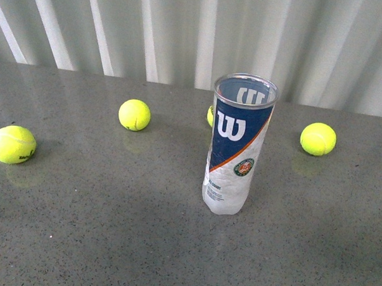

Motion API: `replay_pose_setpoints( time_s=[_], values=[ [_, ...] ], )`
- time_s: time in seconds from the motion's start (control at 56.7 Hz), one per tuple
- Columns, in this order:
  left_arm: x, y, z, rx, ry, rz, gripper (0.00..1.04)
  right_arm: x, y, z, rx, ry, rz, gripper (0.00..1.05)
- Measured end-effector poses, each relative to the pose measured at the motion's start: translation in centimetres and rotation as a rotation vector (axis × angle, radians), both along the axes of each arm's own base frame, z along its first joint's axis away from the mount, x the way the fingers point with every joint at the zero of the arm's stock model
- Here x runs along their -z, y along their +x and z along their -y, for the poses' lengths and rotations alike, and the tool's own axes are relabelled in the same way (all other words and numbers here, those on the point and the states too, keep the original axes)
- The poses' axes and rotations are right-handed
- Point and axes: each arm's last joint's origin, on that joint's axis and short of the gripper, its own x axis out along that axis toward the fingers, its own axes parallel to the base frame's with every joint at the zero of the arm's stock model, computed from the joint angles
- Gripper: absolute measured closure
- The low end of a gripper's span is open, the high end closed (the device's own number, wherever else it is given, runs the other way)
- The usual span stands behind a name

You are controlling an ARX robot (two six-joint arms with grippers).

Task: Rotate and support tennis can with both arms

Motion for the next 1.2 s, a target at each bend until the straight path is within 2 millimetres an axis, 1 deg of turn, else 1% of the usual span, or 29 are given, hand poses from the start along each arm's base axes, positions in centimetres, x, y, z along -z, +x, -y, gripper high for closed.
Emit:
replay_pose_setpoints(
  time_s=[0.229, 0.882, 0.935, 0.988, 1.199],
  values=[
    [0.7, -0.9, 0.0, 0.0, -0.002, 0.012, 1.01, 0.0, 0.0, 0.0, 0.0, 0.0, 0.0, 0.07],
    [0.5, -2.5, 0.0, 0.0, -0.003, 0.033, 1.01, 0.0, 0.0, 0.0, 0.0, 0.0, 0.0, 0.07],
    [1.0, -3.2, 0.0, 0.001, -0.003, -0.001, 1.01, 0.0, 0.0, 0.0, 0.0, 0.0, 0.0, 0.07],
    [0.9, -3.6, 0.0, 0.0, -0.003, 0.019, 1.01, 0.0, 0.0, 0.0, 0.0, 0.0, 0.0, 0.07],
    [0.8, -3.7, 0.0, 0.0, -0.003, 0.026, 1.01, 0.0, 0.0, 0.0, 0.0, 0.0, 0.0, 0.07]
  ],
)
